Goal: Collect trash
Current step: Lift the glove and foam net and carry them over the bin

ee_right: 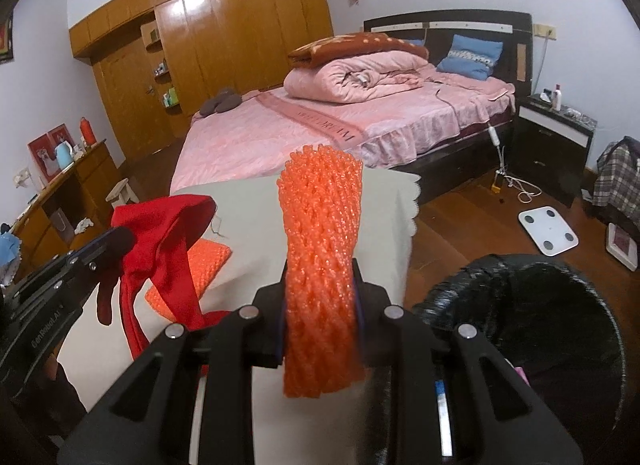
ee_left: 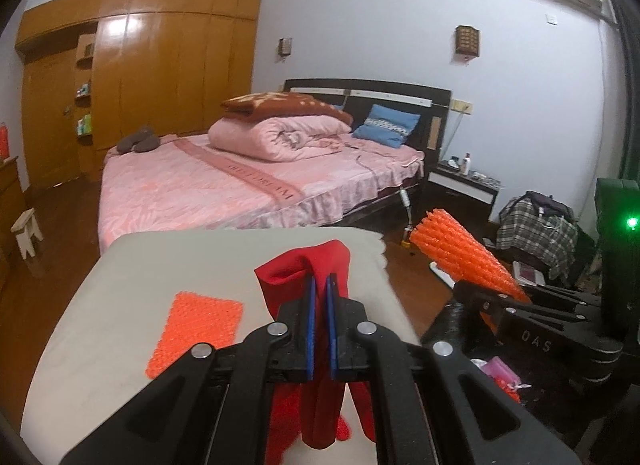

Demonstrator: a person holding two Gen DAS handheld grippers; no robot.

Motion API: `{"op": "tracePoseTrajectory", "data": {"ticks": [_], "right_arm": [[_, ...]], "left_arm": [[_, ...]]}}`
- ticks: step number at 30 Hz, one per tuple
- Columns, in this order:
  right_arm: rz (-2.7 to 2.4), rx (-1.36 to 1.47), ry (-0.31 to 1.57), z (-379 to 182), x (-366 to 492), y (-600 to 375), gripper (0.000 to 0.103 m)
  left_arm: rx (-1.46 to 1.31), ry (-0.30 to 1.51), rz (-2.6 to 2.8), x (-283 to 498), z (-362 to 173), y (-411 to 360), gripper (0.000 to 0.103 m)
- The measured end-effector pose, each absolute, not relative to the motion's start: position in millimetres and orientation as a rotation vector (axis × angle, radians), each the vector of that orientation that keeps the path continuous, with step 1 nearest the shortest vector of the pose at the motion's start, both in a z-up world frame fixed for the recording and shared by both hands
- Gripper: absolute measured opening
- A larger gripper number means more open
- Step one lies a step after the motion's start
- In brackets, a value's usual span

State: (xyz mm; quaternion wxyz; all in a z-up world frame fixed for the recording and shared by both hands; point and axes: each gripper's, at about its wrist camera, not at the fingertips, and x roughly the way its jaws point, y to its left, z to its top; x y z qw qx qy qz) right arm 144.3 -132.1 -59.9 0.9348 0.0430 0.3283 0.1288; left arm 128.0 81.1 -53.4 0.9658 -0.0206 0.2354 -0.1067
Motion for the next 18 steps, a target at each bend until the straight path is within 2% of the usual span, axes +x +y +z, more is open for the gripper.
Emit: {"op": "tracePoseTrajectory", "data": {"ticks": [18], "right_arm": [[0.069, 0.125, 0.65, -57, 94, -240, 0.024]], "left_arm": [[0.007, 0.455, -0.458, 117, -39, -31, 0.005]]}}
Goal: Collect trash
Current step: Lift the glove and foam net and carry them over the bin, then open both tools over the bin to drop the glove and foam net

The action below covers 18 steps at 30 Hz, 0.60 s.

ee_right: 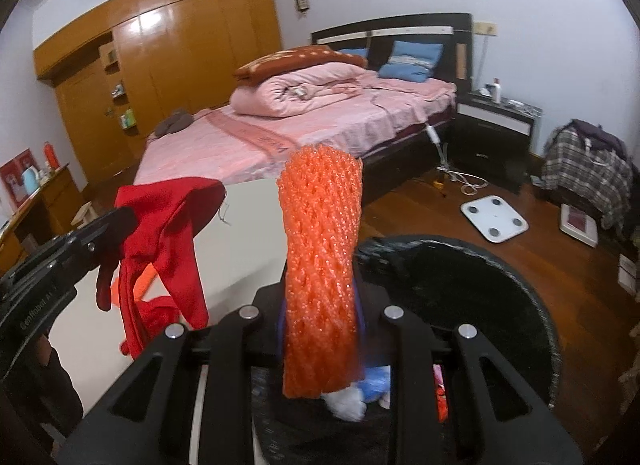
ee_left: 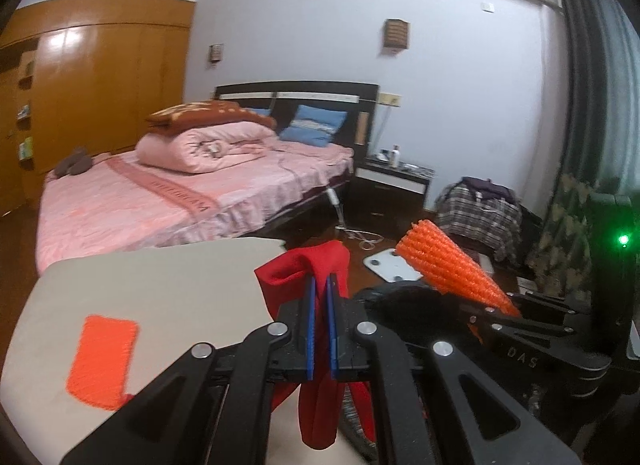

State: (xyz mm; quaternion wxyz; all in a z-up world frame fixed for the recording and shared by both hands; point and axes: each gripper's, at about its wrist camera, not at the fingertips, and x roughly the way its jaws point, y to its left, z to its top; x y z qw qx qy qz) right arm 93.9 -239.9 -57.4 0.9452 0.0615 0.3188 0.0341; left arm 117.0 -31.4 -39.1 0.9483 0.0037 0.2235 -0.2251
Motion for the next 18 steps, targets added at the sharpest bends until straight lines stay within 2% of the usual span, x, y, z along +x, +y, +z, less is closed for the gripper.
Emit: {"op": "tracePoseTrajectory", "data": {"ticks": [18], "right_arm": [[-0.098, 0.16, 0.677, -87, 59, -321, 0.024]], "left_arm": [[0.053, 0.514, -0.664, 123, -60, -138, 0.005]]}}
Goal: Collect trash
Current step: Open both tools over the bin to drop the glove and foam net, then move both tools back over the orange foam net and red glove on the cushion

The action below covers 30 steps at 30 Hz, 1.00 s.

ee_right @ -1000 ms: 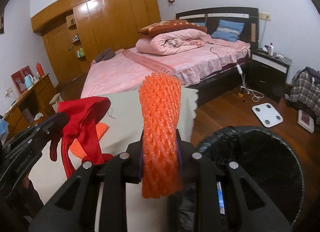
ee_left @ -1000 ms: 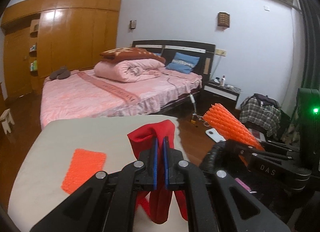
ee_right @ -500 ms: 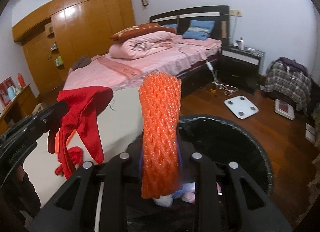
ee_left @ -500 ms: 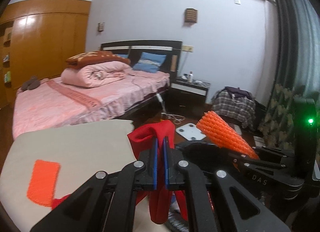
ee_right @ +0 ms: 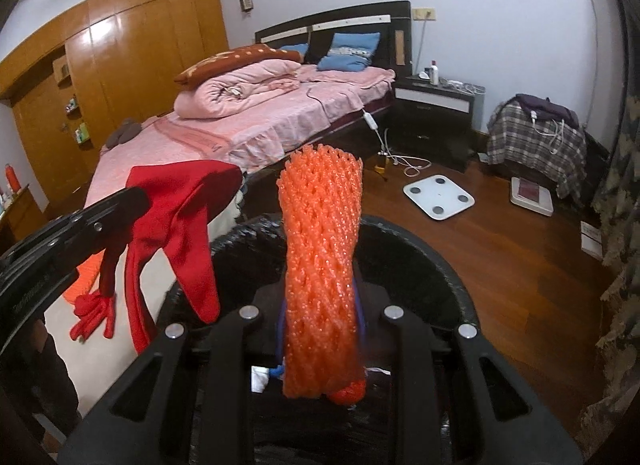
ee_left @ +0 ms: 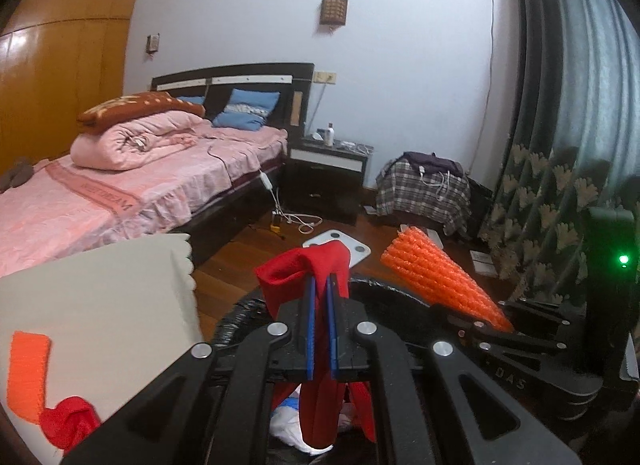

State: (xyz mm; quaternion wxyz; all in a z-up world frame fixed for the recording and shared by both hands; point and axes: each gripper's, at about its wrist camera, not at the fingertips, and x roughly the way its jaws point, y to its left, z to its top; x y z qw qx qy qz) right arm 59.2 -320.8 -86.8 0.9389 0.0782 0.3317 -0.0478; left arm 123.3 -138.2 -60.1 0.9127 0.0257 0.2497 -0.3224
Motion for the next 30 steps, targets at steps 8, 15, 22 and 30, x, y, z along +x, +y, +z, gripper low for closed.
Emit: {"op": "tracePoseTrajectory", "data": {"ticks": [8, 15, 22, 30], "right_arm": [[-0.13, 0.175, 0.699, -101, 61, -340, 0.028], [-0.145, 0.174, 0.715, -110, 62, -344, 0.058], [-0.176, 0.155, 0.703, -109, 58, -339, 0.092], [-0.14, 0.155, 0.671, -99, 57, -320, 0.094]], "left_arm": [[0.079, 0.573, -0.688, 131, -80, -158, 0.006], [0.088, 0.619, -0.673, 133, -94, -152, 0.037], [0.083, 0.617, -0.593, 135, -97, -125, 0.053], [0.034, 0.581, -0.437, 132, -87, -67, 0.084]]}}
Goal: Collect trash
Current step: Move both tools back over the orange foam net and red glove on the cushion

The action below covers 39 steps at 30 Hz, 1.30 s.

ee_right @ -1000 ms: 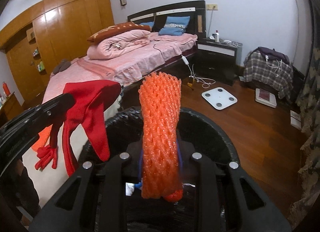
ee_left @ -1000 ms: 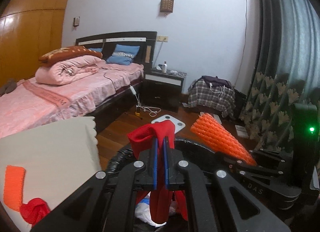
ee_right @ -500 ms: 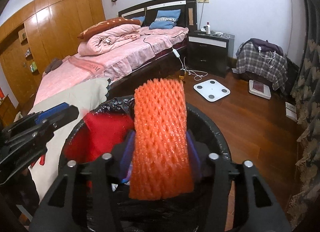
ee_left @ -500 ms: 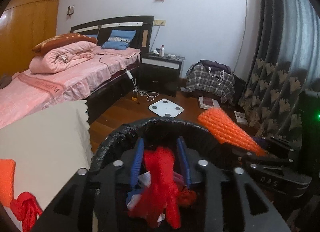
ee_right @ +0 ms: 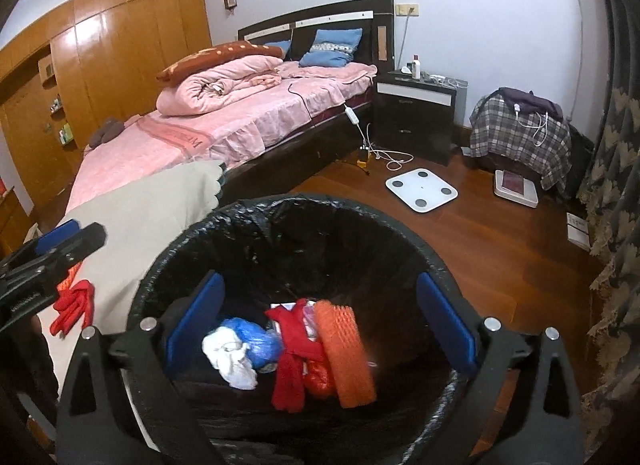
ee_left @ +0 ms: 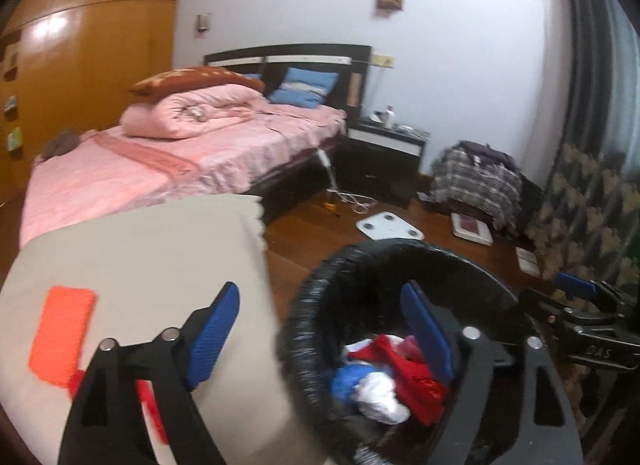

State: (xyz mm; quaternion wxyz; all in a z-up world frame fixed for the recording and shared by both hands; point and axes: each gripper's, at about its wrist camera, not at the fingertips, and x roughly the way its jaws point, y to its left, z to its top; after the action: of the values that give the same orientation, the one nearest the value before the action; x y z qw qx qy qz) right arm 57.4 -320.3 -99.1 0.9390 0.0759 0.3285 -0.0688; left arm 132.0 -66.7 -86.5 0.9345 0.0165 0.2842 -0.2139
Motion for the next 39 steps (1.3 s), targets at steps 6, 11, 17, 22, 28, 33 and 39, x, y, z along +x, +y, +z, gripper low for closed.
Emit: {"op": "tracePoseTrajectory", "data": {"ticks": [6, 11, 17, 22, 28, 33, 39], "right_arm": [[-0.085, 0.151, 0.663, -93, 66, -287, 0.095], [-0.01, 0.135, 0.66, -87, 76, -249, 0.095], [0.102, 0.088, 0.654, -81, 90, -193, 0.095], [0.185, 0.049, 0.653, -82, 104, -145, 0.095], [0.249, 0.012, 0.664, -90, 119, -94, 0.095], [0.288, -0.009, 0.69, -102, 131, -62, 0.095], [0.31, -0.02, 0.727, -122, 149, -31, 0.095]], "left_arm": [[0.018, 0.569, -0.321, 132, -84, -18, 0.09], [0.006, 0.559, -0.231, 126, -83, 24, 0.092], [0.021, 0.56, -0.131, 117, -88, 74, 0.092], [0.023, 0.572, -0.06, 112, -98, 116, 0.092], [0.019, 0.596, 0.003, 114, -111, 153, 0.092], [0.019, 0.617, 0.035, 119, -127, 178, 0.092], [0.024, 0.645, 0.063, 128, -142, 199, 0.092]]}}
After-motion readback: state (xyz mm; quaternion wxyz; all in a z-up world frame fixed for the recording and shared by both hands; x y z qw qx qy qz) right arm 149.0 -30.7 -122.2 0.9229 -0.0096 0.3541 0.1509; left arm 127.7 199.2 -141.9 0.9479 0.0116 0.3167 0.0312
